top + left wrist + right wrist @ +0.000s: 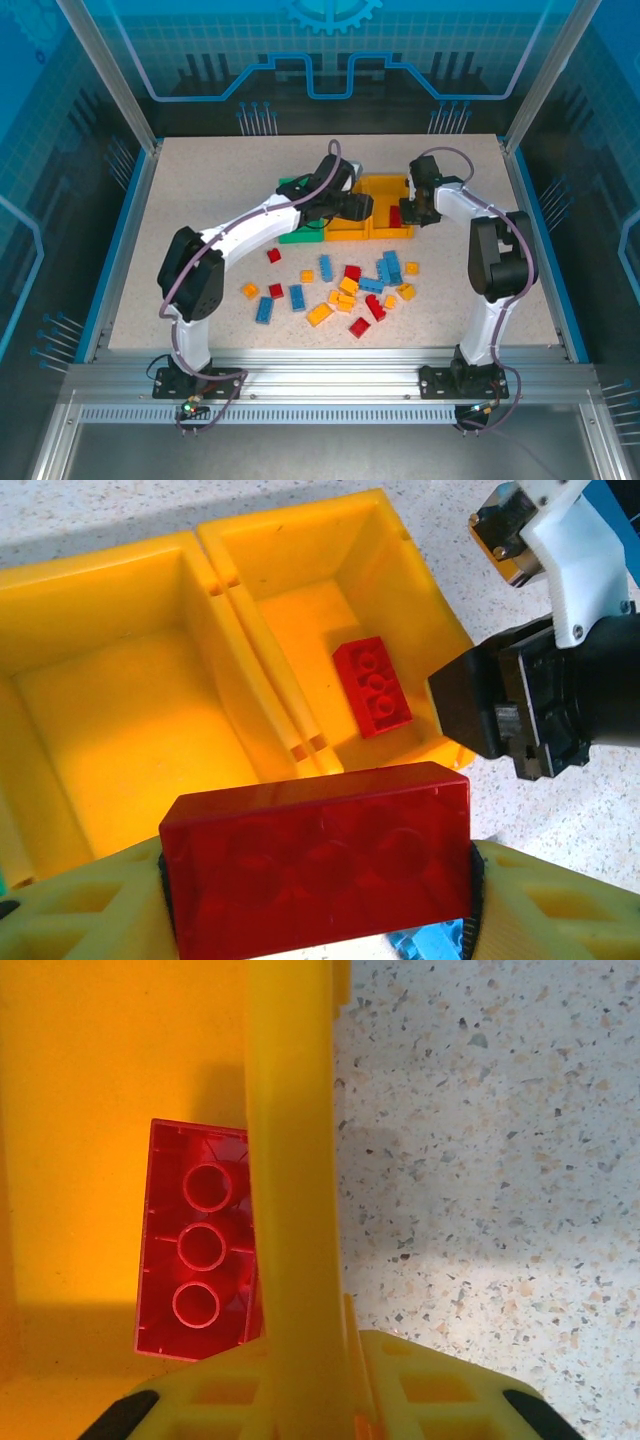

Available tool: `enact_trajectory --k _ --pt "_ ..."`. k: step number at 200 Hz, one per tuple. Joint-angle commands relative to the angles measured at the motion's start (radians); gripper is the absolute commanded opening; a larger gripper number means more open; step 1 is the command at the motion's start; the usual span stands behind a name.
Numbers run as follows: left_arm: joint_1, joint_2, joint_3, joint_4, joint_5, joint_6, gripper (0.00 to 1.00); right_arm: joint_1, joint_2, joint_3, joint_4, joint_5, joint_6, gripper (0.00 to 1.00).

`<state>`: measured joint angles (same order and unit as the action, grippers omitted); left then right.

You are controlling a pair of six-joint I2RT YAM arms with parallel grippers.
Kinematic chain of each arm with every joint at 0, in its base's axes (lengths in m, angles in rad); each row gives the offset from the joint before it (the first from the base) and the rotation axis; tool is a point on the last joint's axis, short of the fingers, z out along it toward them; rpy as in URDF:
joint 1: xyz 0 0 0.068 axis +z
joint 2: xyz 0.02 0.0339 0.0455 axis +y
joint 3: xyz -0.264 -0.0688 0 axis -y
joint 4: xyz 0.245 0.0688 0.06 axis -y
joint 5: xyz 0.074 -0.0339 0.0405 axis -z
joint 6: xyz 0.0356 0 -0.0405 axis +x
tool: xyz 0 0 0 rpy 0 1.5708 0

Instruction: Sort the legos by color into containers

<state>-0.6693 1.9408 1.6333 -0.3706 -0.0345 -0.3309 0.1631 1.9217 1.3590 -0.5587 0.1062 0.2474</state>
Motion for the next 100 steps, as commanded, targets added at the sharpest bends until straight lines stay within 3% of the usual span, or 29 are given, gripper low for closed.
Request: enact_trajectory --k 1,26,62,100 --pt "-0.025 0.07 0.085 -0.004 0.036 0.01 0.57 0.02 -0.01 0.009 -0.041 -0.044 0.056 0.26" --pt "-0.03 0.173 0.193 -0.038 0.063 0.0 0.57 0.025 -0.038 -0.01 -0.029 -0.058 0.087 0.33" --pt "-0.032 0.284 0.31 -0.065 0.085 -0.011 0.56 0.005 -0.164 -0.07 -0.017 -0.068 0.133 0.57" --pt "-0.034 0.348 0.4 -0.087 0.093 -0.013 0.58 -0.057 -0.296 -0.147 -0.046 -0.056 0.148 0.64"
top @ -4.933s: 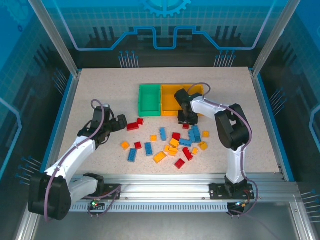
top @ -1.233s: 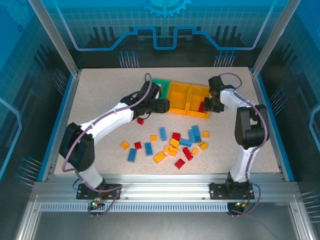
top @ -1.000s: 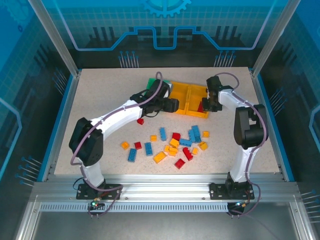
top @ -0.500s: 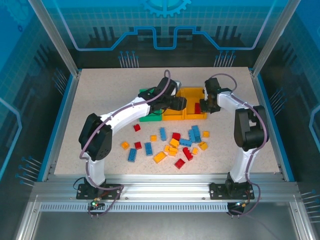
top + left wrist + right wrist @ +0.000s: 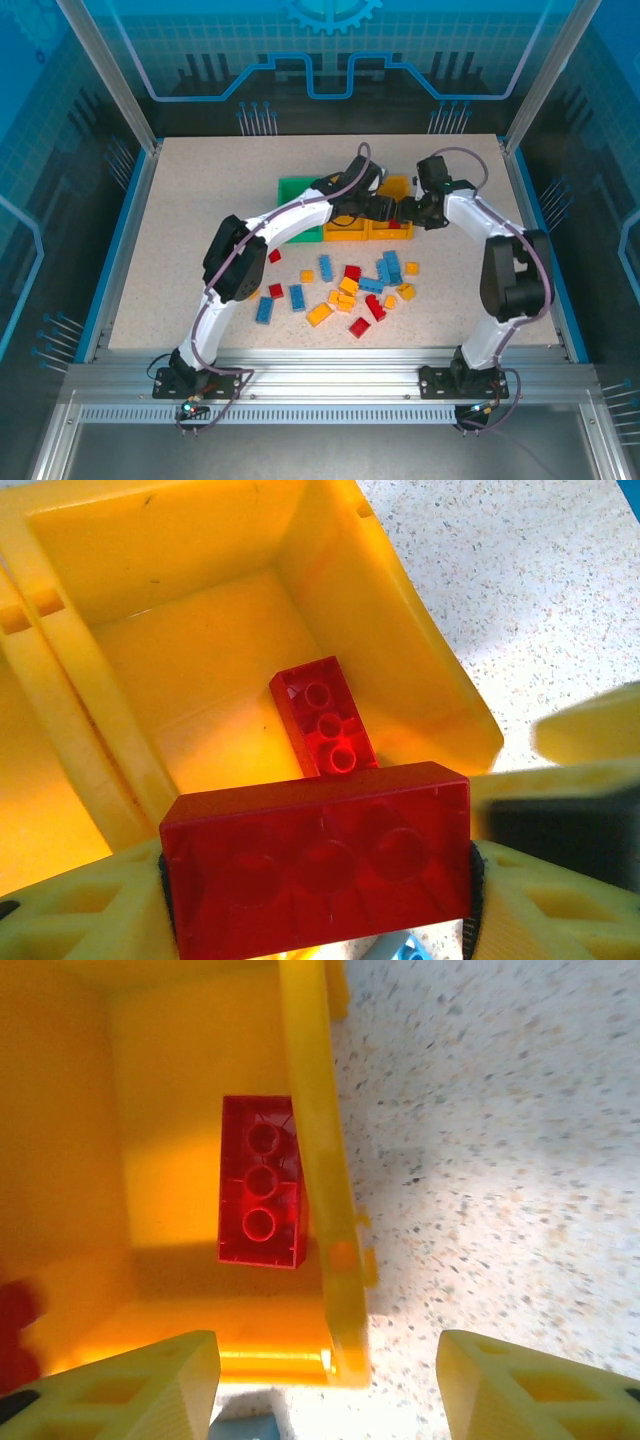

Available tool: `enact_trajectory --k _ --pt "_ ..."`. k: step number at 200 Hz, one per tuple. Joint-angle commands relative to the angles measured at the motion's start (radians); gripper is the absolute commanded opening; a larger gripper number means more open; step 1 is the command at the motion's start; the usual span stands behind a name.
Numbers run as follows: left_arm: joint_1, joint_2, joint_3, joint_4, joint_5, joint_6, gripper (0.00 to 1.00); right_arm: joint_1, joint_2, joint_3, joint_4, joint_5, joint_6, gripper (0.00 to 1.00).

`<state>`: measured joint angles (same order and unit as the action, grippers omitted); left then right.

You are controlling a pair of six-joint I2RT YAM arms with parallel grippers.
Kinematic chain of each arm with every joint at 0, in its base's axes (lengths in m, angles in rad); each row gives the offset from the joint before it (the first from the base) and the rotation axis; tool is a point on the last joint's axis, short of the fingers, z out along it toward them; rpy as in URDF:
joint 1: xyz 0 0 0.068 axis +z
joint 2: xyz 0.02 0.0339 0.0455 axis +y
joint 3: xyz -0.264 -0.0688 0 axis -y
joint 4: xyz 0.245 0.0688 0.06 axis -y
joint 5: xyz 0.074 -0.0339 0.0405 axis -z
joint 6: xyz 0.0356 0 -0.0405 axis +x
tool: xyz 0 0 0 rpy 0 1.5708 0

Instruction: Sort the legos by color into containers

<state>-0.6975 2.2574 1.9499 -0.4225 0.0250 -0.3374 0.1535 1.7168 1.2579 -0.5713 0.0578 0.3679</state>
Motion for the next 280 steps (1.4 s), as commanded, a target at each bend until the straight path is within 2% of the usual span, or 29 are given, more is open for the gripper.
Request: enact_trajectory --k 1,30,35,39,43,63,84,113,126,157,170,190,215,280 --pt "-0.005 0.033 0.085 -0.036 0.033 -0.006 0.58 -0.049 -0.094 -0.048 -0.034 -0.007 0.027 0.65" --pt "-0.005 0.047 0.102 -0.042 0.036 -0.02 0.78 -0.085 -0.153 -0.1 -0.053 -0.013 0.005 0.67" --pt "-0.006 0.045 0.102 -0.042 0.036 -0.023 0.84 -0.087 -0.16 -0.106 -0.055 -0.014 0.002 0.67" --pt "-0.006 0.044 0.102 -0.042 0.036 -0.028 0.96 -0.089 -0.165 -0.111 -0.057 -0.013 0.002 0.67" --pt "-0.005 0.04 0.103 -0.043 0.035 -0.03 0.99 -0.09 -0.168 -0.115 -0.057 -0.014 0.002 0.67" --pt "-0.005 -0.01 0.074 -0.055 0.003 -0.051 0.99 -0.09 -0.19 -0.141 -0.053 -0.02 0.008 0.67" --pt "-0.005 -0.139 -0.026 -0.054 -0.081 -0.054 0.99 -0.084 -0.221 -0.164 -0.052 -0.032 0.008 0.67" --pt "0.005 -0.38 -0.286 -0.048 -0.247 0.031 0.99 -0.052 -0.281 -0.198 -0.067 -0.025 -0.004 0.67" --pt "0.033 -0.482 -0.414 -0.075 -0.313 0.03 0.99 -0.028 -0.307 -0.219 -0.073 -0.021 -0.003 0.67" --pt "0.189 -0.664 -0.684 -0.203 -0.264 -0.151 0.99 0.048 -0.353 -0.27 -0.072 0.01 0.017 0.68" --pt "0.222 -0.71 -0.77 -0.216 -0.248 -0.201 0.99 0.062 -0.353 -0.29 -0.068 0.018 0.037 0.68" --pt "0.228 -0.718 -0.826 -0.224 -0.235 -0.247 0.99 0.066 -0.342 -0.311 -0.052 0.006 0.067 0.68" --pt "0.246 -0.642 -0.807 -0.257 -0.203 -0.31 0.99 0.077 -0.329 -0.309 -0.057 0.008 0.083 0.68" --pt "0.278 -0.519 -0.838 -0.196 -0.157 -0.364 0.82 0.076 -0.353 -0.323 -0.087 0.053 0.062 0.69"
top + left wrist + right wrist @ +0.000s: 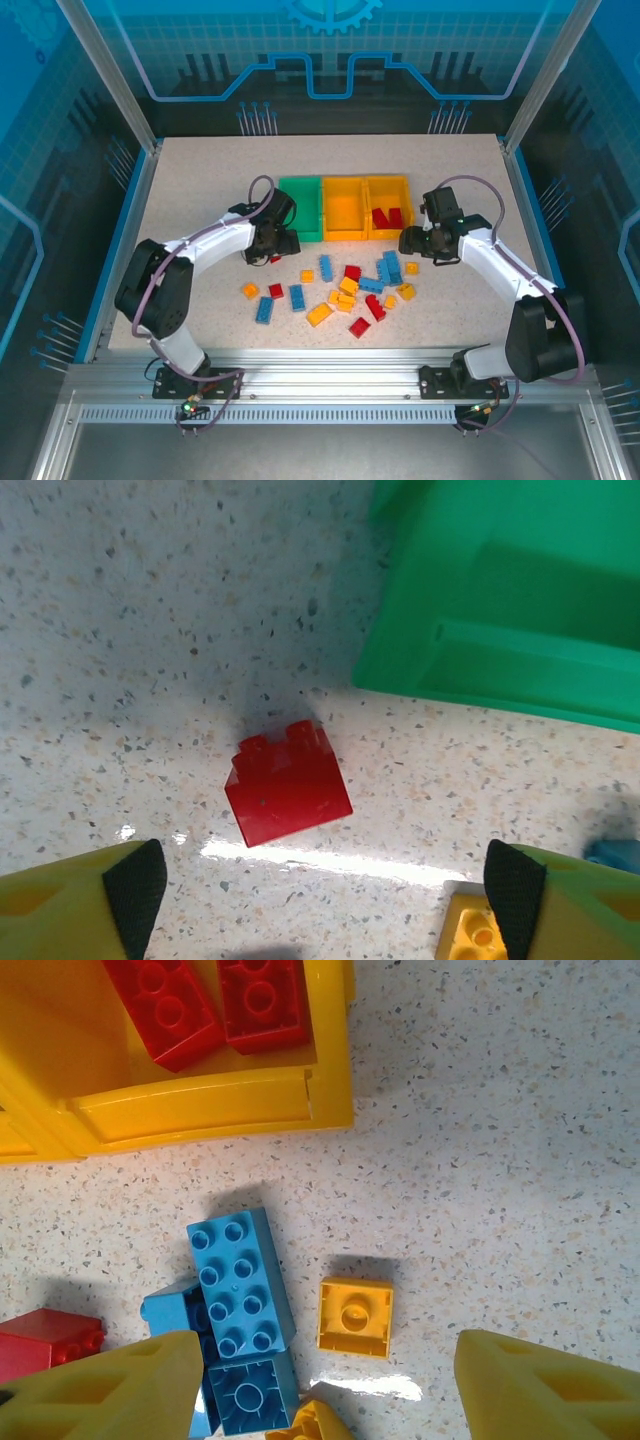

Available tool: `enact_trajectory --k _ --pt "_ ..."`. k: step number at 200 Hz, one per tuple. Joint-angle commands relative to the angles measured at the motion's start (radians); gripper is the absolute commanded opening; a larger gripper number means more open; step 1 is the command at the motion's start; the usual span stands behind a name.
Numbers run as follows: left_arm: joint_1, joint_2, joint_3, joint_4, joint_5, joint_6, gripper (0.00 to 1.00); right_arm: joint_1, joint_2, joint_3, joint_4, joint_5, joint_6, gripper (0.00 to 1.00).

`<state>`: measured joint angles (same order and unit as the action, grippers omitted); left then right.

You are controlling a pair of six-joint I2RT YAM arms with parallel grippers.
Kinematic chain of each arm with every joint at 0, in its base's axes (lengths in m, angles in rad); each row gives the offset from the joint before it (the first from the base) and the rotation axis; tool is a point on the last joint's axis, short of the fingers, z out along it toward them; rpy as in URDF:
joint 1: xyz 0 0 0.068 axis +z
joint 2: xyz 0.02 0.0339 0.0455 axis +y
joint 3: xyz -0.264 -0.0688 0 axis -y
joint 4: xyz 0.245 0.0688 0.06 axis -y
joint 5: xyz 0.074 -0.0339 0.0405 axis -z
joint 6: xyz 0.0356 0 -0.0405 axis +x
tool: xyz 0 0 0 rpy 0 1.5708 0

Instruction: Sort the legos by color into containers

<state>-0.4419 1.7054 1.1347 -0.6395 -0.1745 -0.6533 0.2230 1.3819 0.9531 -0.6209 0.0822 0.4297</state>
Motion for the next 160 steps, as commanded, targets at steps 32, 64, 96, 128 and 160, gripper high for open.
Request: enact_trajectory --k 32,64,96,128,160 --pt "0.03 0.074 -0.022 0.041 0.039 -0.053 0.8 0.002 -0.017 -0.024 -0.034 0.028 0.002 0.7" --pt "0.043 0.112 -0.019 0.059 0.047 -0.051 0.74 0.001 -0.013 -0.018 -0.037 0.028 0.002 0.7" --pt "0.049 0.125 -0.023 0.072 0.046 -0.039 0.63 0.001 -0.012 -0.012 -0.043 0.037 0.001 0.7" --pt "0.049 0.124 -0.02 0.079 0.049 -0.03 0.48 0.0 -0.005 -0.002 -0.045 0.037 0.0 0.7" --pt "0.048 0.117 -0.013 0.078 0.047 -0.01 0.38 0.0 -0.001 0.004 -0.048 0.04 -0.003 0.7"
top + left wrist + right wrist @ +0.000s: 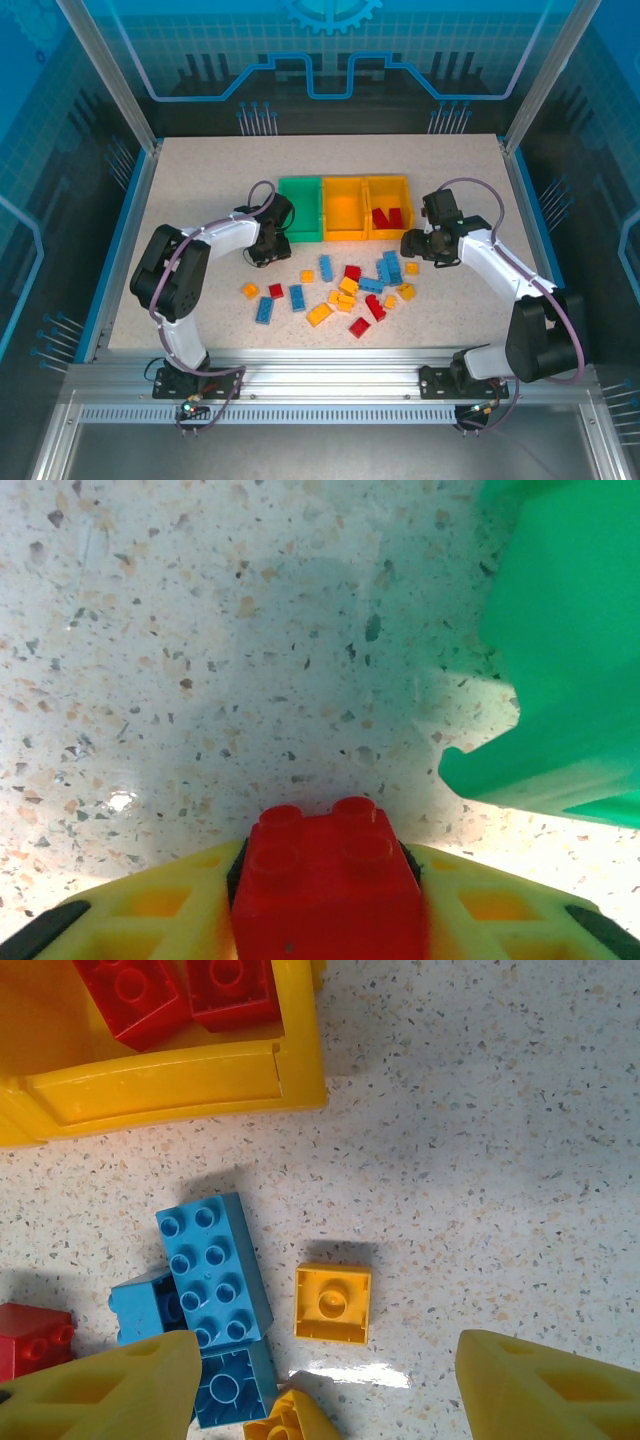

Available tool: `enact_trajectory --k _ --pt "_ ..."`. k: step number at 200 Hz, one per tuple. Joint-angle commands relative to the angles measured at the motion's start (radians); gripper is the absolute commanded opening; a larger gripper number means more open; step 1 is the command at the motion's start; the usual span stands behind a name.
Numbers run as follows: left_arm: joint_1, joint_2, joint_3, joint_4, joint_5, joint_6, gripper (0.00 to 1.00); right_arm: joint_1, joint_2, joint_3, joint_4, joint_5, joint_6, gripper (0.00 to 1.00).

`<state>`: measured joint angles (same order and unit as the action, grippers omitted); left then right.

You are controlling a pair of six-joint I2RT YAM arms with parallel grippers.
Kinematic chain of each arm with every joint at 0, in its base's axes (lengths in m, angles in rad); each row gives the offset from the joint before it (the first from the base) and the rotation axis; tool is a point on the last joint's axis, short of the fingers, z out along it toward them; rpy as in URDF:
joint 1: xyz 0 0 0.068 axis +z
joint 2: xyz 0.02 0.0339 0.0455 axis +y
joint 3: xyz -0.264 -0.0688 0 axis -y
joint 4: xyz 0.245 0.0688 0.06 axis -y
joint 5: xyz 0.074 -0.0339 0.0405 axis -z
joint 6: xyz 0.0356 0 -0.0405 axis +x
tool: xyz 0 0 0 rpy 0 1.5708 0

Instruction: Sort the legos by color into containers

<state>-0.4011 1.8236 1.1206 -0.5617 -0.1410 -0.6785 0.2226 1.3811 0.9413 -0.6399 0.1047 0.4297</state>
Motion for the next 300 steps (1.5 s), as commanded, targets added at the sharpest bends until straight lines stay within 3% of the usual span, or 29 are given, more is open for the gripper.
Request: enact_trajectory --k 1,55,103,173,238,272,300 --pt "0.008 -0.001 0.001 0.0 0.013 0.015 0.38 0.001 0.001 0.017 -0.029 0.018 -0.003 0.7" --pt "-0.021 -0.108 0.007 -0.016 0.037 0.04 0.3 -0.03 -0.021 0.001 -0.03 0.025 -0.013 0.7" --pt "-0.156 -0.131 0.251 -0.068 -0.022 0.136 0.34 -0.094 -0.048 -0.039 -0.013 -0.014 -0.002 0.71" --pt "-0.276 0.269 0.797 -0.03 0.146 0.282 0.29 -0.101 -0.077 -0.142 0.042 -0.135 0.006 0.7" --pt "-0.291 0.563 1.162 -0.037 0.285 0.286 0.28 -0.104 -0.137 -0.204 0.018 -0.122 0.014 0.7" --pt "-0.293 0.595 1.177 -0.045 0.286 0.258 0.4 -0.104 -0.133 -0.221 0.025 -0.127 0.043 0.7" --pt "-0.293 0.576 1.154 -0.046 0.287 0.248 0.6 -0.104 -0.12 -0.232 0.057 -0.152 0.067 0.69"
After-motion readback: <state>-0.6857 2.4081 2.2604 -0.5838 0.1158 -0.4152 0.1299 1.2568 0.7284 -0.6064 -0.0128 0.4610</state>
